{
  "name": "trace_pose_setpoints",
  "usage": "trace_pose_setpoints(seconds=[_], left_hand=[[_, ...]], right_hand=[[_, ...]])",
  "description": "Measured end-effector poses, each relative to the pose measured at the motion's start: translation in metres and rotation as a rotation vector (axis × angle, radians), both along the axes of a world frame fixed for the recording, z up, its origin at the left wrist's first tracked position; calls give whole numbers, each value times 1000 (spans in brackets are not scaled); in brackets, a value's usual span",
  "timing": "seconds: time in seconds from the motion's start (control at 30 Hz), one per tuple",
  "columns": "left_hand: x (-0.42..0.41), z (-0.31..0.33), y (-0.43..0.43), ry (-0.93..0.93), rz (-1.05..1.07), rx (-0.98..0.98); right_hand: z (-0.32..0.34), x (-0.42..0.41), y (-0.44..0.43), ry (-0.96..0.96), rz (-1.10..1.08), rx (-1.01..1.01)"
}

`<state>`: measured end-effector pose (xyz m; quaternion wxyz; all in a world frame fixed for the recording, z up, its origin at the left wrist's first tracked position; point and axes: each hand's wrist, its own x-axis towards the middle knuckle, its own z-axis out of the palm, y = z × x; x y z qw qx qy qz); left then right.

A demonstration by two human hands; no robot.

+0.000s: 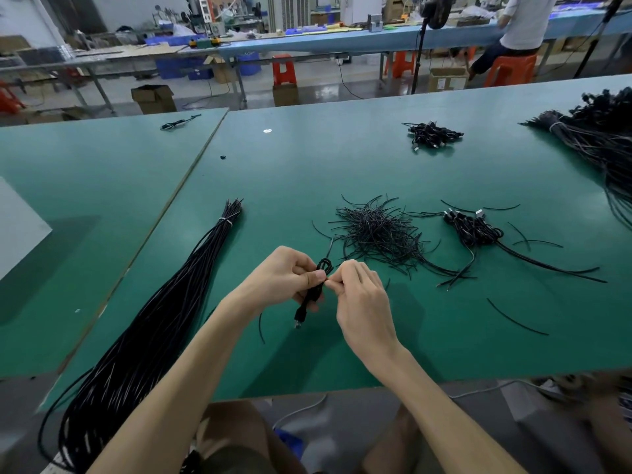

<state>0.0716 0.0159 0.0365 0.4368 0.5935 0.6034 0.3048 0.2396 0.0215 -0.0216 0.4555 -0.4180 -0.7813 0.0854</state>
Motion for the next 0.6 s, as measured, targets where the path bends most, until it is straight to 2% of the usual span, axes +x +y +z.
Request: trace_pose_setpoints(seconds=[0.17,0.27,0.33,0.47,0.6], left_hand=[[-1,6,-2,43,-41,-76],[-3,2,-1,0,-25,-14],[-4,-4,-1,18,-12,101],[-4,-20,-7,248,-19,487],[-7,-26,-11,400,-54,688]], right_hand=[[-1,0,0,-42,-4,35],[0,1,1,3,-15,-17],[0,1,2,38,-20,-59],[-1,2,0,80,-2,-118],[1,3,1,93,2,-171]])
